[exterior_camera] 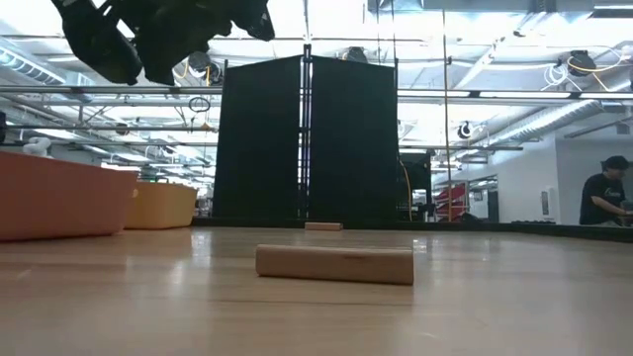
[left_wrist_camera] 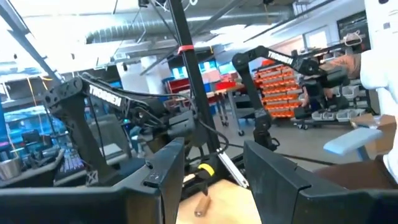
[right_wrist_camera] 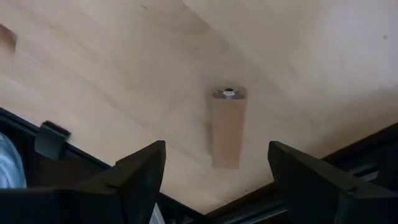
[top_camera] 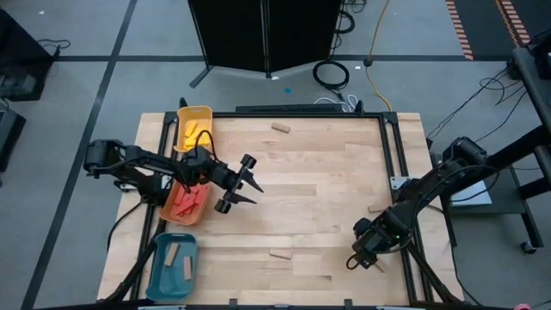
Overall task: Sort blocks
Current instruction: Put the bottom right brown block in the blue bin
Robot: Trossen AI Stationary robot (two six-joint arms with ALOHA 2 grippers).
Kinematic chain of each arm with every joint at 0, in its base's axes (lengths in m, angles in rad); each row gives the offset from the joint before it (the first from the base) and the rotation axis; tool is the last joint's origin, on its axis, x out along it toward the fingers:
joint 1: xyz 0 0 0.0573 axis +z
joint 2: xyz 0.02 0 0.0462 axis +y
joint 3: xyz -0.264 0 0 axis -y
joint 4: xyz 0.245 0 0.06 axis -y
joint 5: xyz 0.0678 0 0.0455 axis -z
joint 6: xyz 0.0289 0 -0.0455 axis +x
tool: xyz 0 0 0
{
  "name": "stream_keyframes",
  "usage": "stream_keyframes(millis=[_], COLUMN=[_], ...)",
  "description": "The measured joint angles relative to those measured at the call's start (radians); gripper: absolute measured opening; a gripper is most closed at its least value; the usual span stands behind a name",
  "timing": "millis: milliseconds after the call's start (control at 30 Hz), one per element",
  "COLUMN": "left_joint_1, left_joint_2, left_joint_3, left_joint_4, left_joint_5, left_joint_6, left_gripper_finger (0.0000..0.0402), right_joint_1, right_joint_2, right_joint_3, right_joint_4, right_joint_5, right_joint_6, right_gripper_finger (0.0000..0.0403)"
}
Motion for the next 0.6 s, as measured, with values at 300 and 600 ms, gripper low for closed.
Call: stream_keyframes(millis=[300, 600], left_joint_1=[0.0, 0.0], left_joint_2=[-0.009, -0.009], left_joint_3=[0.0, 0.0], left_joint_4=[0.001, 0.0], left_joint_5=[0.001, 0.001], left_joint_6=[0.0, 0.0], left_gripper_finger=[0.0161, 0.0161], right_joint_1=[0.081, 0.083], right_joint_2=[0.062, 0.127], right_joint_3=[0.001, 0.001], right_joint_4=[0.088, 0.128], right_joint_5=[-0.003, -0.008], right_joint_6=[0.038, 0.032], right_gripper_finger=[0.0277, 0.0277])
